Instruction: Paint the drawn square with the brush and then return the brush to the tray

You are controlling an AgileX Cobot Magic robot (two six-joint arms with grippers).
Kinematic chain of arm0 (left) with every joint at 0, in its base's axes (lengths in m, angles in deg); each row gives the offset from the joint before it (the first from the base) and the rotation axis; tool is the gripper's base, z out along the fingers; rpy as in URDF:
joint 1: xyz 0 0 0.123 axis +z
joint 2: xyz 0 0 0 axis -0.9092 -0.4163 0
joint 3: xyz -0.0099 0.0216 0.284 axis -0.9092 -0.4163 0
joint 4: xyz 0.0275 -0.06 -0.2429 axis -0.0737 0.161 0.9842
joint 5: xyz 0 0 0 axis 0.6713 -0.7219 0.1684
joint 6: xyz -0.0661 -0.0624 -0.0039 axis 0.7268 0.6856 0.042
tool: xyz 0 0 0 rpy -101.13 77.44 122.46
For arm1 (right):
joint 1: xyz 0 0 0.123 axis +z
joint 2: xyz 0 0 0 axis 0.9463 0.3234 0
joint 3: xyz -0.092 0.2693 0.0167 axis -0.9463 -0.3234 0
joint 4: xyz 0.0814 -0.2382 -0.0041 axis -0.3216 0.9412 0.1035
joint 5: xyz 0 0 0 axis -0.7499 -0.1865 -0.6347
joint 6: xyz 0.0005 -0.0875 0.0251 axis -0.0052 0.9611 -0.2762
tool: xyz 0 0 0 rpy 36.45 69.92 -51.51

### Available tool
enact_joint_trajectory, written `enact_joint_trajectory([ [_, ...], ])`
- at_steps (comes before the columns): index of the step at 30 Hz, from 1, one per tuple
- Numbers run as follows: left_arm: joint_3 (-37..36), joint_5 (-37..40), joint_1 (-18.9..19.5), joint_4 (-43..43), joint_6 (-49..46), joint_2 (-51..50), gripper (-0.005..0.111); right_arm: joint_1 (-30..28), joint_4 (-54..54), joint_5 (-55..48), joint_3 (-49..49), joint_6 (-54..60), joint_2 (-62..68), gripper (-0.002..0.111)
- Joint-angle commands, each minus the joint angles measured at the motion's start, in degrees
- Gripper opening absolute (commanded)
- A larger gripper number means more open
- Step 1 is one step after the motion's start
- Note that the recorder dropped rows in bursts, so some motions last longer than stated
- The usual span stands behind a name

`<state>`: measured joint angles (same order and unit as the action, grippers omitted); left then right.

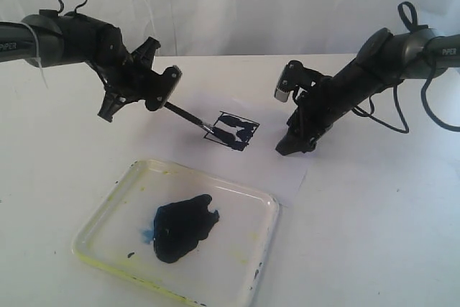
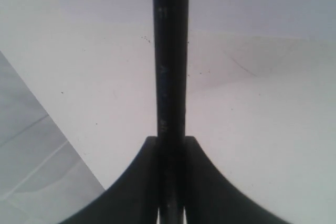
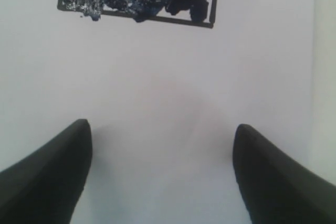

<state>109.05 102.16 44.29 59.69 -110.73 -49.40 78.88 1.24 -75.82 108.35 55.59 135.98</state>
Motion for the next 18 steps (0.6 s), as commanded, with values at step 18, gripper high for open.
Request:
enact_joint_trajectory([
  [18,-0.3,2.8,0.9,-0.4,0.2,0.1,0.000,-0.1,5.4,0.1,-1.0,-2.4,2.4,0.070],
])
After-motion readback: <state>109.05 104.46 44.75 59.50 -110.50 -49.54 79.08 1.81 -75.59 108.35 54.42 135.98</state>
